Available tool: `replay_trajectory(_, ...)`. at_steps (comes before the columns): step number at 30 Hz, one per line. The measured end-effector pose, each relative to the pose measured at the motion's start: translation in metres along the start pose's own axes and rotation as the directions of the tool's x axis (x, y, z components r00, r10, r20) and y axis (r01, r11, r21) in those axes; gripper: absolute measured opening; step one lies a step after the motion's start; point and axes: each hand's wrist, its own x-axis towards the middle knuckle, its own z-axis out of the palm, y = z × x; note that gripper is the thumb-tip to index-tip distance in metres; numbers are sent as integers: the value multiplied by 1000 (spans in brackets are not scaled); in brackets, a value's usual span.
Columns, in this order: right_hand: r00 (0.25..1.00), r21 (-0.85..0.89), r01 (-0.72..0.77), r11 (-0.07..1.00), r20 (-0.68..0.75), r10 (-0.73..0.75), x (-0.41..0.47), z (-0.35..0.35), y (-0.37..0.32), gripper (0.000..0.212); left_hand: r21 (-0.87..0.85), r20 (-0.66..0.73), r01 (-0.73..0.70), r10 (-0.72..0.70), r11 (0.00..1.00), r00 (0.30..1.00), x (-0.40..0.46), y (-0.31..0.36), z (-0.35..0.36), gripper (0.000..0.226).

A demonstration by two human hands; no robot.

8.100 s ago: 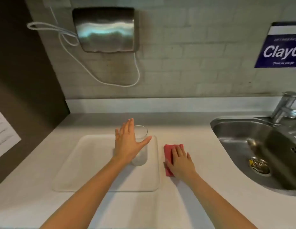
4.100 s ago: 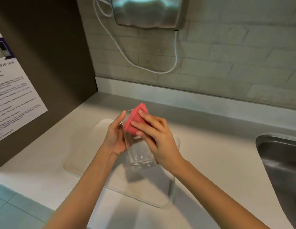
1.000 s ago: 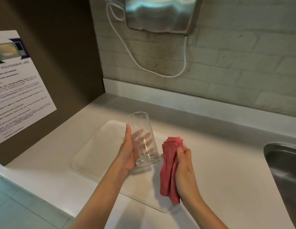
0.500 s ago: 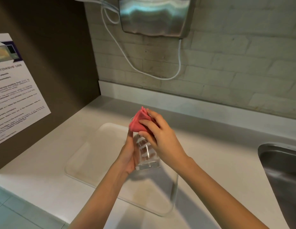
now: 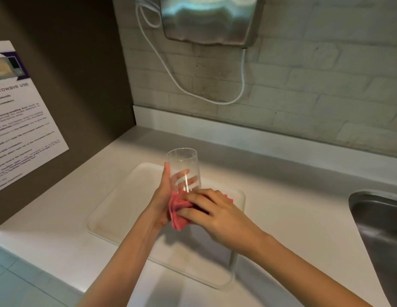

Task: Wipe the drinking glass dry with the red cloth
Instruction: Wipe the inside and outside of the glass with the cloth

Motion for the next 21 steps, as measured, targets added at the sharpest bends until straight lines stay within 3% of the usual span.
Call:
replay_trajectory(7,953,-97,-297,950,-100,287,53,-23,24,40,139,15,-10,8,990,1000,-3,-14,19,73)
replay_trajectory(11,988,-167,-154,974,-39,149,45,-12,12,43,122,-10,-60,62,991,998,-1,-14,8,42)
replay_trajectory(14,999,-67,26,997,32,-24,9,-4,2,35,19,-16,-36,37,999,999,0,-8,1,55)
replay_trajectory(16,996,-11,84,996,26,-84,-7,-5,5,38,43,-50,-27,29,999,998,0,-6,0,64)
replay_trajectory(18,999,12,38,999,-19,-38,-8,-11,15,40,19,-15,-7,7,1000,1000,-3,-7,2,70)
replay_trajectory(21,977,76,-170,982,-117,178,15,-23,32,39,23,56,9,-10,1000,998,-4,-15,5,80)
